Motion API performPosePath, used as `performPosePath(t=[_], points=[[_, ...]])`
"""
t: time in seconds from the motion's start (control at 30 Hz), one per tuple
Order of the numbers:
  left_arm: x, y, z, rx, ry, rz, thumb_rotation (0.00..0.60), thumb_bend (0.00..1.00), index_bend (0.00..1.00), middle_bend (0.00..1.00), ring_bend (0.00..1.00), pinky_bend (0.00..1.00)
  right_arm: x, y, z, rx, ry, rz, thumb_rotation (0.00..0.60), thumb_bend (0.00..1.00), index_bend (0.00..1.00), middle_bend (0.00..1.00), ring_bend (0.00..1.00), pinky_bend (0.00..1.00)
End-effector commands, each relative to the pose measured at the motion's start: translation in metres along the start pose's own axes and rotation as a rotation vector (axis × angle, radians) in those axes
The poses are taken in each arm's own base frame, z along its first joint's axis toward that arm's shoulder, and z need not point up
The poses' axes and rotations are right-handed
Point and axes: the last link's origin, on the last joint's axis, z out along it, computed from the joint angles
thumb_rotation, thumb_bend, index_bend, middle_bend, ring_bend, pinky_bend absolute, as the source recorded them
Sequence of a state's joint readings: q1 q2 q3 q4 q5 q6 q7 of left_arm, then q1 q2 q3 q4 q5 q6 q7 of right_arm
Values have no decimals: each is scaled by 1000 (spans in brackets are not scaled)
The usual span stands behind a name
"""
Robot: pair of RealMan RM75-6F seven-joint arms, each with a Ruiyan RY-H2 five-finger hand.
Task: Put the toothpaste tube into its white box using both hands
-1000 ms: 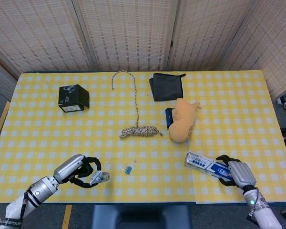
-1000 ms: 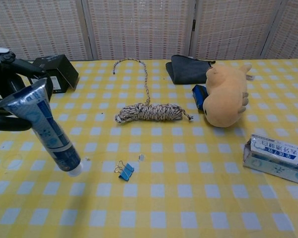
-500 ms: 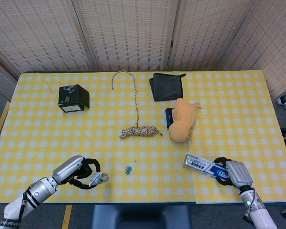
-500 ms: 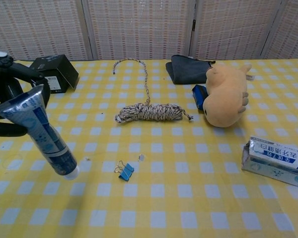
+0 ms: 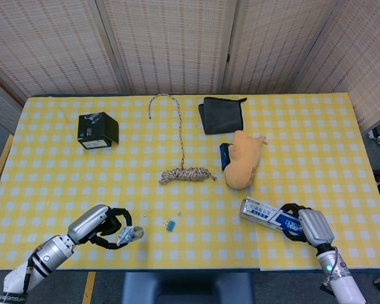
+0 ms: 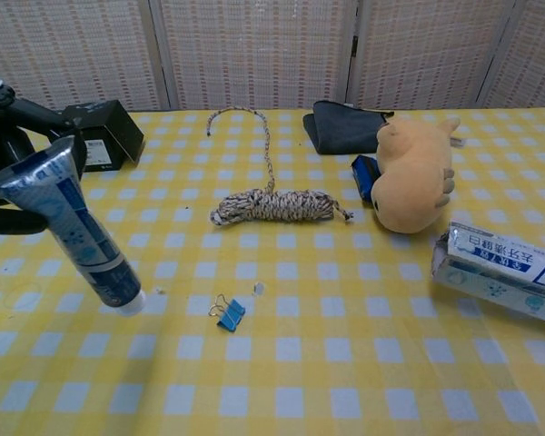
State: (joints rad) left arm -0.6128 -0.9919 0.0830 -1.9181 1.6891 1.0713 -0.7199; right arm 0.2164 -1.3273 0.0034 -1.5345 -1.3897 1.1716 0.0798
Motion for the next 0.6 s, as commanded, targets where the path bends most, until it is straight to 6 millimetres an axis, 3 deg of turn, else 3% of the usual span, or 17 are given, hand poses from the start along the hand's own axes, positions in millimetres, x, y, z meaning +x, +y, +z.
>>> performPosePath(t=[0.03, 0.33, 0.6], points=[[2, 2, 0, 0, 16, 0, 600, 320, 803, 1000, 1000, 1000, 10, -4, 1, 50, 68, 49, 600, 324, 427, 385, 413, 406], [14, 24, -4, -31, 89, -12, 600, 321, 803, 1000, 1000, 1000, 21, -26, 14, 257, 215, 267, 600, 325, 427, 379, 417, 406], [15, 38, -10, -47, 133, 4, 600, 321, 803, 1000, 1000, 1000, 19, -45, 48, 360, 234, 436, 600, 324, 427, 363, 413, 406]])
